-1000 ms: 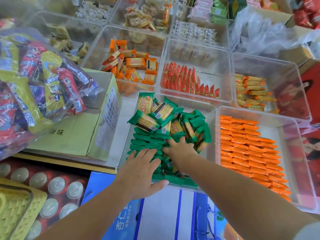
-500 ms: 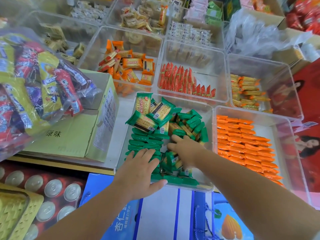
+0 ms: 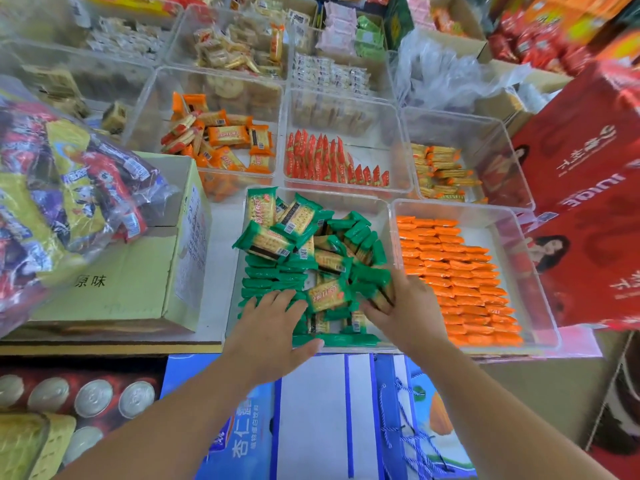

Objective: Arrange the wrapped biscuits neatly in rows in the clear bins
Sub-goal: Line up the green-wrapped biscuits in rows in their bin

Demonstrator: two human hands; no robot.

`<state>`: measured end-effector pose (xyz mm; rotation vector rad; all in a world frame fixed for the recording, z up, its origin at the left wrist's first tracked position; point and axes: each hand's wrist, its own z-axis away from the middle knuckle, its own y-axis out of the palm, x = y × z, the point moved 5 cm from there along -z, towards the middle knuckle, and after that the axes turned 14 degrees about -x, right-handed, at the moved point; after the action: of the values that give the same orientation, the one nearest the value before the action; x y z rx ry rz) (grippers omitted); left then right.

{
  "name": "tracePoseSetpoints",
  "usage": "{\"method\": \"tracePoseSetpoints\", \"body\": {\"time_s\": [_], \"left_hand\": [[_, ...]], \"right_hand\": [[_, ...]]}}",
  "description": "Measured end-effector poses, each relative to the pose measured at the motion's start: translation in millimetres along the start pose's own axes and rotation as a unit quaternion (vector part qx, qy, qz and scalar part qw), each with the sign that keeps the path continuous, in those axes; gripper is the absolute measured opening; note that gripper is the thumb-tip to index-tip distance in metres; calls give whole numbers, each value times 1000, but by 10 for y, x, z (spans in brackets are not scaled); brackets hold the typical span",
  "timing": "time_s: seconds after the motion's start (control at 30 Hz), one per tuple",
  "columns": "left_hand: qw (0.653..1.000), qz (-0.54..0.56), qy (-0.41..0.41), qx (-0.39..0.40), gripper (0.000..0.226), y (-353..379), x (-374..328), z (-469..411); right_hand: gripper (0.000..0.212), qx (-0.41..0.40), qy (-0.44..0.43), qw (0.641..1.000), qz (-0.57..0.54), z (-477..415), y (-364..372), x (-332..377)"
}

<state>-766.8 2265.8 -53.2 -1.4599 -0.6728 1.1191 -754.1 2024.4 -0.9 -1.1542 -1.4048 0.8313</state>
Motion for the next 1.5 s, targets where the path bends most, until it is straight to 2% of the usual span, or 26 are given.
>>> {"method": "tracePoseSetpoints", "body": {"time_s": [0.1, 0.23, 0.3, 0.4, 0.5, 0.6, 0.67, 0.73, 0.83, 0.93, 1.03, 1.13, 1.27, 1.37, 1.5], "left_hand": [[1000, 4, 1, -13, 91, -33, -8, 2], [998, 32, -12, -47, 90, -114, -36, 0], [996, 58, -29, -66, 86, -170, -85, -40], [989, 109, -45, -91, 68, -208, -293, -234], [981, 155, -105, -54, 55, -110, -546, -601], [956, 186, -225, 42, 59, 124, -609, -914], [949, 150, -259, 95, 48, 294, -612, -1042], [951, 67, -266, 142, 36, 413, -626, -1119], [937, -21, -286, 201, 50, 511, -669, -1199], [924, -25, -314, 216, 61, 560, -681, -1234], [921, 26, -346, 176, 57, 555, -626, -1251], [916, 36, -367, 157, 56, 507, -581, -1251], [909, 17, -360, 210, 78, 471, -650, -1238], [918, -9, -340, 205, 74, 404, -647, -1258], [936, -73, -295, 180, 92, 300, -669, -1240]], "right_hand": [[44, -17, 109, 989, -99, 174, 14, -220], [46, -2, 100, 988, -121, 169, 152, -326], [52, 15, 130, 976, -172, 119, 207, -355], [51, -3, 162, 946, -280, 38, 229, -383], [43, -5, 193, 916, -353, 0, 277, -426], [56, -8, 179, 922, -344, -1, 311, -458], [62, -8, 178, 918, -355, -5, 342, -472], [65, -9, 181, 914, -362, -3, 362, -474], [64, -20, 173, 916, -360, -4, 383, -476], [72, -9, 186, 908, -375, 7, 425, -484], [64, -13, 187, 907, -377, 11, 455, -493], [64, -14, 191, 907, -376, 12, 466, -488], [66, -18, 186, 908, -375, 8, 464, -484], [66, -18, 185, 907, -378, 10, 468, -482], [68, -12, 190, 906, -378, 23, 469, -488]]}}
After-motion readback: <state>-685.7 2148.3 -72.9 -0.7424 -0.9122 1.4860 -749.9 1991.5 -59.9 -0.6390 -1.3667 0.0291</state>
